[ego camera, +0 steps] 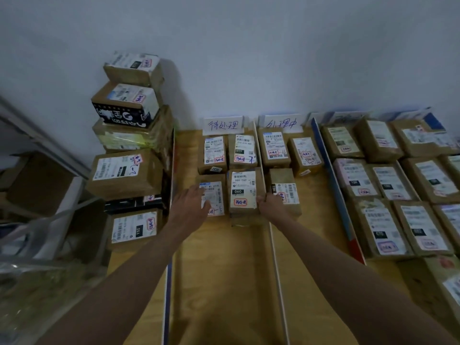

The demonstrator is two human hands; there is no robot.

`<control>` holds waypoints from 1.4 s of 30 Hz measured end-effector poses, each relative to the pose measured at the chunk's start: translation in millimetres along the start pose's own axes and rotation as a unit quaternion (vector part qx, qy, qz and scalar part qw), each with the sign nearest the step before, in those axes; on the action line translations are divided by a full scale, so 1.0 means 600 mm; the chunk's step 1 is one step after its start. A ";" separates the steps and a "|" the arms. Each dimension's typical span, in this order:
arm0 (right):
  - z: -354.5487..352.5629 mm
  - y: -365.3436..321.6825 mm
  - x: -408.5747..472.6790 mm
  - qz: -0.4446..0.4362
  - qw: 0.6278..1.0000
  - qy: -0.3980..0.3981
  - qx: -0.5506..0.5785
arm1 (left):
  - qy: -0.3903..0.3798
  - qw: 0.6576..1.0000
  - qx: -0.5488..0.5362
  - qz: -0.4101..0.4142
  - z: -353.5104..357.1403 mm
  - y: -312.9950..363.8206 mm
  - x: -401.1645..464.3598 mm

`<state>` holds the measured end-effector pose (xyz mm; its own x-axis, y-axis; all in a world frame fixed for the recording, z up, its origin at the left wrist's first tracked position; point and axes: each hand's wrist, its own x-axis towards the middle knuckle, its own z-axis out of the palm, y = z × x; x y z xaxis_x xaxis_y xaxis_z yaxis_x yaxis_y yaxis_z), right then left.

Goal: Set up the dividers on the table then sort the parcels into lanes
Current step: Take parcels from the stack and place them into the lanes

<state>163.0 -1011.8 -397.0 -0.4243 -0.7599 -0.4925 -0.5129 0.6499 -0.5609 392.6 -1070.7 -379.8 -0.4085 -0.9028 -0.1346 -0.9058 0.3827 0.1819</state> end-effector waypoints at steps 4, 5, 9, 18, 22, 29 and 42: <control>0.006 -0.006 0.035 -0.005 1.000 -0.006 -0.020 | -0.007 1.000 0.006 -0.005 0.010 -0.006 0.019; 0.009 -0.006 0.043 -0.010 0.999 -0.006 -0.036 | -0.008 1.000 0.007 -0.008 0.012 -0.006 0.022; 0.017 -0.004 0.060 -0.042 0.993 -0.033 -0.104 | -0.008 1.000 0.002 -0.019 0.021 -0.007 0.025; 0.017 -0.012 0.057 -0.031 0.996 -0.032 -0.082 | -0.013 1.000 0.022 -0.011 0.012 0.000 0.018; -0.020 -0.040 0.027 -0.047 0.995 0.009 -0.083 | -0.003 1.000 0.027 0.010 -0.015 0.013 0.021; -0.079 -0.105 -0.029 -0.193 0.957 0.175 -0.130 | 0.035 0.998 0.039 0.029 -0.106 0.017 0.025; -0.024 -0.301 -0.114 -0.242 0.923 0.201 -0.222 | 0.107 0.994 0.035 0.001 -0.274 -0.153 0.007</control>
<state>273.9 -1077.6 -252.2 -0.2616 -0.9618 0.0808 -0.9322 0.2300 -0.2795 492.4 -1141.6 -237.1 -0.3845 -0.9199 0.0774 -0.9134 0.3912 0.1124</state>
